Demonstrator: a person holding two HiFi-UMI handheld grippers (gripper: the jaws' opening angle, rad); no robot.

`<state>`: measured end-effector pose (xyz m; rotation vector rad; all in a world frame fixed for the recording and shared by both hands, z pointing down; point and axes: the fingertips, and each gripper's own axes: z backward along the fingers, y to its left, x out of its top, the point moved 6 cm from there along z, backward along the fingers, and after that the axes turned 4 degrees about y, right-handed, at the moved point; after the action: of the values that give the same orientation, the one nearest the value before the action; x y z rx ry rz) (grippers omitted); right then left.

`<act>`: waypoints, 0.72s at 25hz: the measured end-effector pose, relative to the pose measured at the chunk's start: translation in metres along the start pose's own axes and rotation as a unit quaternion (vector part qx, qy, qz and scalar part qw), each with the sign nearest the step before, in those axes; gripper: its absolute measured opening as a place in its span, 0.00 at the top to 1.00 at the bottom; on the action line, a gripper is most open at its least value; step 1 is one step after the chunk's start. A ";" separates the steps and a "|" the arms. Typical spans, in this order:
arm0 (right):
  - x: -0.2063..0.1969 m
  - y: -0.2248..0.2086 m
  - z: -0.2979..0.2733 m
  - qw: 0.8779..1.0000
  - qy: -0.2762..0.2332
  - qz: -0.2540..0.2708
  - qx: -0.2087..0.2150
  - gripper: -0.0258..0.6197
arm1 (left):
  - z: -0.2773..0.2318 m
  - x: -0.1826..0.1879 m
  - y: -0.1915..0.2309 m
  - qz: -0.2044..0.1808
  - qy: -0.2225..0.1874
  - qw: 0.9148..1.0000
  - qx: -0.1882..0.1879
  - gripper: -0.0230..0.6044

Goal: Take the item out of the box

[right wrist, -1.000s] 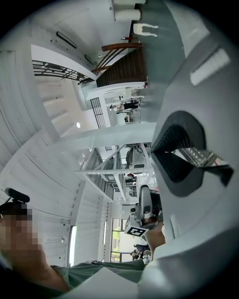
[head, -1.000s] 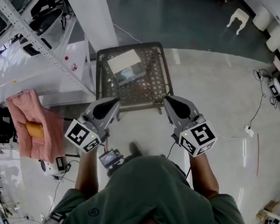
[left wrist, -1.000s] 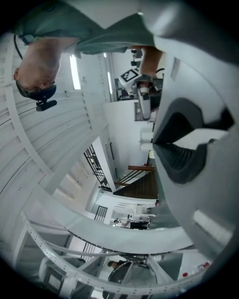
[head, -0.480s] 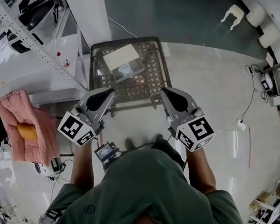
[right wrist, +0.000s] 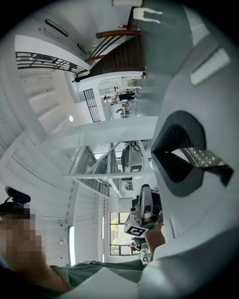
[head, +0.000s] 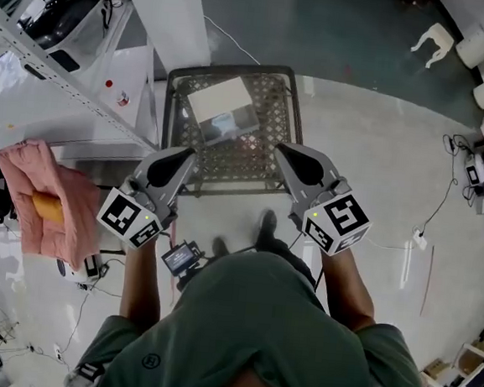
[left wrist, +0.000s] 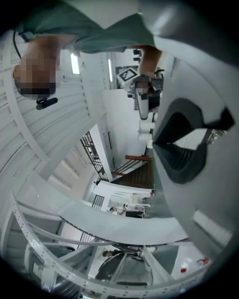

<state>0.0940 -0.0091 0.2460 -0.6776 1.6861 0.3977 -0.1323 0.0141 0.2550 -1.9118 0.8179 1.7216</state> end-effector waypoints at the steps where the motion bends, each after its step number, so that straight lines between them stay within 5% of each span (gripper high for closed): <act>1: 0.002 -0.012 -0.003 1.000 -0.002 0.002 0.009 0.95 | -0.009 0.002 0.002 -0.001 0.003 1.000 0.007 0.96; 18: -0.005 -0.160 -0.067 0.992 0.014 -0.012 0.125 0.95 | -0.117 -0.007 0.035 0.023 0.047 0.991 0.126 0.96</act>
<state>0.1441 -0.1712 0.2819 -0.5186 1.7166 0.1560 -0.0705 -0.0890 0.2798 -1.8248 1.0685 1.4817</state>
